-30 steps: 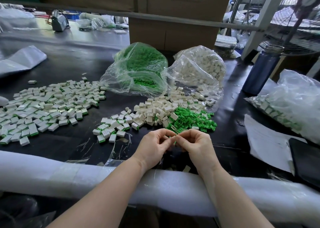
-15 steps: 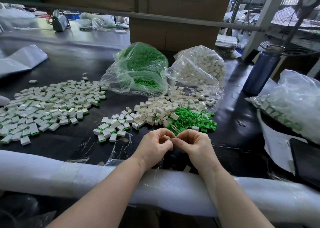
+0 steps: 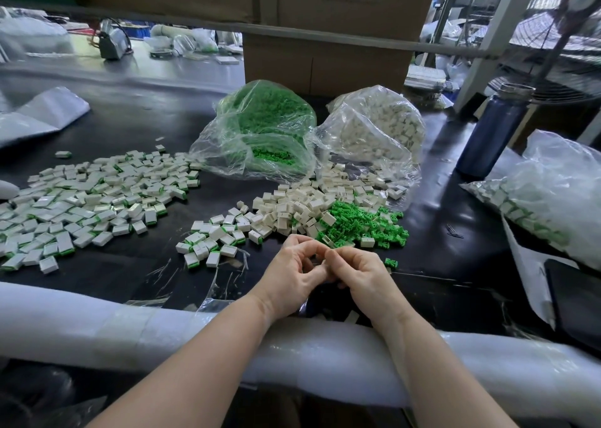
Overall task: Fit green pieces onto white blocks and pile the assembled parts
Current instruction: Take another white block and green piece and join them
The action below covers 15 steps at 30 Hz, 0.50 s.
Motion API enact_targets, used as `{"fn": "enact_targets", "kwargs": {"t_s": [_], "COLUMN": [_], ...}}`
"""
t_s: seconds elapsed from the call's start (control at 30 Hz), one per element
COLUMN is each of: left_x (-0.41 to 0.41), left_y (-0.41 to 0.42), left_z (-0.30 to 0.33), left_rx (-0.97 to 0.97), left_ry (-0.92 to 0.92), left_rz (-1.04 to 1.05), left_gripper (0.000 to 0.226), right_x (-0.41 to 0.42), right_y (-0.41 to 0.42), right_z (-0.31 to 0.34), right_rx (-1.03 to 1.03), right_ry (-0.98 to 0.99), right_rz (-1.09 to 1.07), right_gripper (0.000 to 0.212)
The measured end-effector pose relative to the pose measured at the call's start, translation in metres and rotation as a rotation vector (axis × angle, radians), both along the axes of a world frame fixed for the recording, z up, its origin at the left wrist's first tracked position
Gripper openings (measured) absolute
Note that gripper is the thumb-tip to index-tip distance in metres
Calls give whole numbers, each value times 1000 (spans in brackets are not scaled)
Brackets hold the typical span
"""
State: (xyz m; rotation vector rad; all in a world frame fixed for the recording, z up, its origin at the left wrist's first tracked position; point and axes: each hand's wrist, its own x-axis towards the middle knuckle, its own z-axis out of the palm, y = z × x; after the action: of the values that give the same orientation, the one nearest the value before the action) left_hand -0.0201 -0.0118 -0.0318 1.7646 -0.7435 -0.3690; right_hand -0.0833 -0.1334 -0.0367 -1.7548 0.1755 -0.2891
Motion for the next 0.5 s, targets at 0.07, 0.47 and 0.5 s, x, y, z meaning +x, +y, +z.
{"fn": "enact_targets", "kwargs": {"t_s": [0.07, 0.47, 0.5], "left_x": [0, 0, 0], "left_y": [0, 0, 0], "left_z": [0, -2, -2], "left_rx": [5, 33, 38], "left_ry": [-10, -42, -45], "left_rz": [-10, -85, -93], "left_gripper": [10, 16, 17], "right_x": [-1, -3, -3], "right_y": [0, -5, -5], "right_z": [2, 0, 0], "right_rx": [42, 204, 213], "right_ry": [-8, -2, 2], "right_rz": [36, 47, 42], "right_gripper": [28, 18, 18]}}
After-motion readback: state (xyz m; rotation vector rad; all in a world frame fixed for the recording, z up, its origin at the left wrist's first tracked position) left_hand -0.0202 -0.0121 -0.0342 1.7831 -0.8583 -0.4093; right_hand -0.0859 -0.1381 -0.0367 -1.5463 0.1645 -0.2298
